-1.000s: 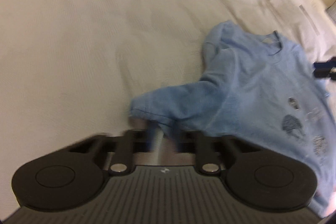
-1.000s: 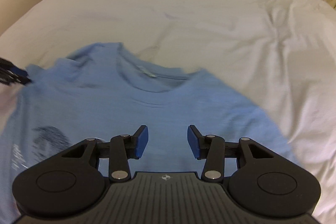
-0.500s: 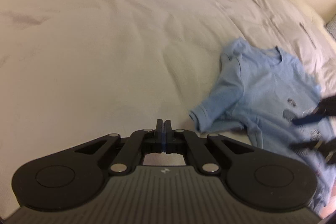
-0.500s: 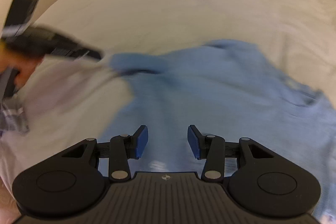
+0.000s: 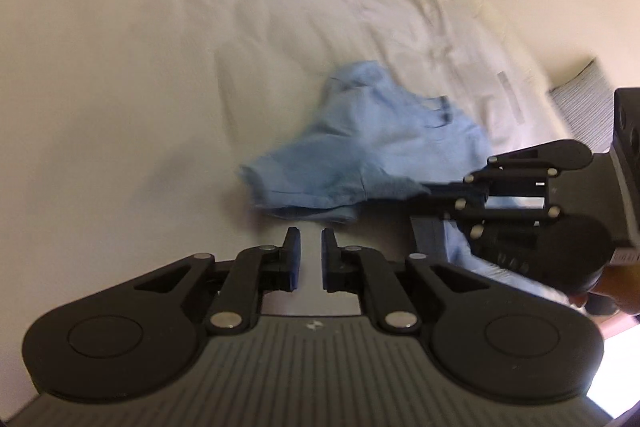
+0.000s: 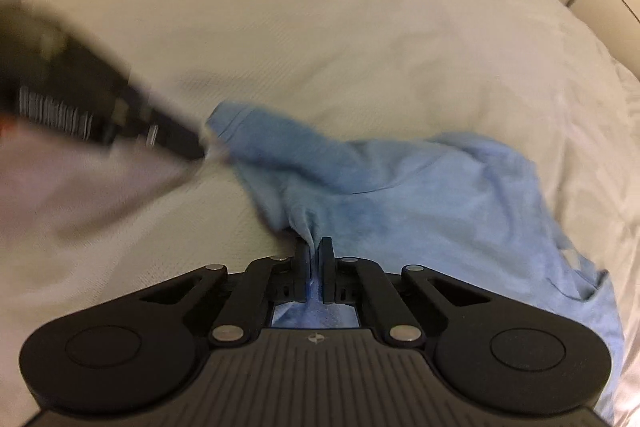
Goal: Fold clothes
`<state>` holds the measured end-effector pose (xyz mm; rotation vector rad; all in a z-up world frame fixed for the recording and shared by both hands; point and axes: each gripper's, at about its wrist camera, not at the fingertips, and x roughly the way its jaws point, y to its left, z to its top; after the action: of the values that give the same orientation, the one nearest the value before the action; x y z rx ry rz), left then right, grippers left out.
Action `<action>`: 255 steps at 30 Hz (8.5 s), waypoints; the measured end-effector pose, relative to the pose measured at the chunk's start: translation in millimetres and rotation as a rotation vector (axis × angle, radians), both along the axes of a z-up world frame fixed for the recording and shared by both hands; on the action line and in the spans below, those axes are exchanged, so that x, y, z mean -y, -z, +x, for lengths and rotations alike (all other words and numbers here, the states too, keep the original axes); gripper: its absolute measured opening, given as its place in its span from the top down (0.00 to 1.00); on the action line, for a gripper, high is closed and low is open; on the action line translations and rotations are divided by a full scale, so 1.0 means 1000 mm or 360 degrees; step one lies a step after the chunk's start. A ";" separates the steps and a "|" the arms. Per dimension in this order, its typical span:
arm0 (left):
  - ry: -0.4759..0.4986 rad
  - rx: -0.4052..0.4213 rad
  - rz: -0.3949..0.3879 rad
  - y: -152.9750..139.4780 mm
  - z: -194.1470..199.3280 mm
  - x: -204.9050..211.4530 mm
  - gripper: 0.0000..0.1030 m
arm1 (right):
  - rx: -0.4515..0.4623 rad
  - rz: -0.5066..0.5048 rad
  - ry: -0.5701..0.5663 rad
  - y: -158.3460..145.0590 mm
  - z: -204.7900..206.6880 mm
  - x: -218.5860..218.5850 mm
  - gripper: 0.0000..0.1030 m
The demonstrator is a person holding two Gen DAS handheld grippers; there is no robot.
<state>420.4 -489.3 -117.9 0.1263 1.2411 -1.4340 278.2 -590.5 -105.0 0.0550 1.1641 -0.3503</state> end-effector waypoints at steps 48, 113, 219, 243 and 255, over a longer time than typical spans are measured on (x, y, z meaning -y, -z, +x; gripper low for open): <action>-0.0464 0.0204 0.0018 -0.011 0.055 0.055 0.95 | 0.0251 0.0458 -0.0225 0.007 -0.035 0.025 0.87; -0.0562 0.0344 0.0447 -0.001 0.022 0.016 0.97 | 0.0126 0.0270 -0.0457 0.029 -0.034 0.023 0.55; -0.0024 0.0230 0.0504 -0.018 -0.262 -0.147 1.00 | -0.0045 0.0424 0.0642 -0.012 -0.455 -0.009 0.52; 0.0218 0.0430 0.0682 -0.068 -0.274 -0.186 1.00 | 0.0136 0.0689 0.0799 0.028 -0.536 -0.001 0.99; 0.0312 0.0478 0.0814 -0.036 -0.278 -0.200 1.00 | -0.0077 0.0520 0.0649 0.008 -0.526 0.005 0.97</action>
<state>142.1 -289.7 -82.1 0.8008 1.3411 -1.1757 -247.6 -595.1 -113.0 0.5780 1.2471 -0.5189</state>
